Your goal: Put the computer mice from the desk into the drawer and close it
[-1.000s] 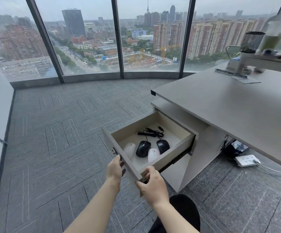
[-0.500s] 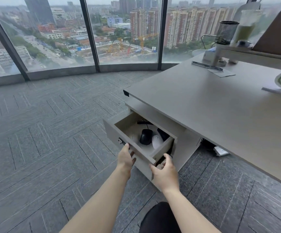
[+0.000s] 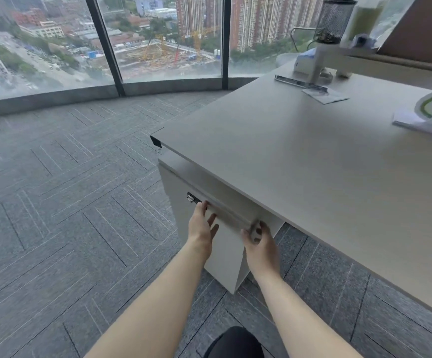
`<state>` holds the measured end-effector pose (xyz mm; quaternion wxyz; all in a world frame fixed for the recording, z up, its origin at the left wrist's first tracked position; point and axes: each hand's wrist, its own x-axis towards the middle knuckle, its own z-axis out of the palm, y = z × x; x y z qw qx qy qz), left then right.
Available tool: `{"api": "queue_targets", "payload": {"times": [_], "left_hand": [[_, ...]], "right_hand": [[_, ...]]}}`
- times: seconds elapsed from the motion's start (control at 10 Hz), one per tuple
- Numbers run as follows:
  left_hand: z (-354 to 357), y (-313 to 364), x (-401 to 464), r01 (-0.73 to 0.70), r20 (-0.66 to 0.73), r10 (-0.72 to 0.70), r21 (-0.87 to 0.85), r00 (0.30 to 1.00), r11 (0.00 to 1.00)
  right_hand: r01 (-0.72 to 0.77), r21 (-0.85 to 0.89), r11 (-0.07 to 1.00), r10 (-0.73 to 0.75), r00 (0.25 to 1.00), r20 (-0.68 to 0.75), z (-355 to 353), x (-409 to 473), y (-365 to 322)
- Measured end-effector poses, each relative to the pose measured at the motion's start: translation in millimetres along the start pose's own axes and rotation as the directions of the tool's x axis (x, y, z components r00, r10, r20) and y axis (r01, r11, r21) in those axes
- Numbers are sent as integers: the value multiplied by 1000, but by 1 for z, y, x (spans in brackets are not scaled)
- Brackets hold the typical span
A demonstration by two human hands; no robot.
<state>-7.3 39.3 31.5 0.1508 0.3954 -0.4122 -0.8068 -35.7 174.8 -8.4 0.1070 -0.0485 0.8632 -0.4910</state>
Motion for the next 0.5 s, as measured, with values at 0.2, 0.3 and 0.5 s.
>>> {"api": "queue_targets", "payload": {"times": [0.2,0.3,0.5], "left_hand": [[11,-1,2,19,6,-18,-46,1000,999],[11,0,2,14,20,-13,-25,1000,1000],[-6,-4,-6,6,6,-7,79,1000,997]], "right_hand": [[5,21,1000,-5,1000,-27,3,12,5],[-3,15,1000,4,1000,-21,3,12,4],[-63,-5,998,63,998,9,-9,-5,-5]]}}
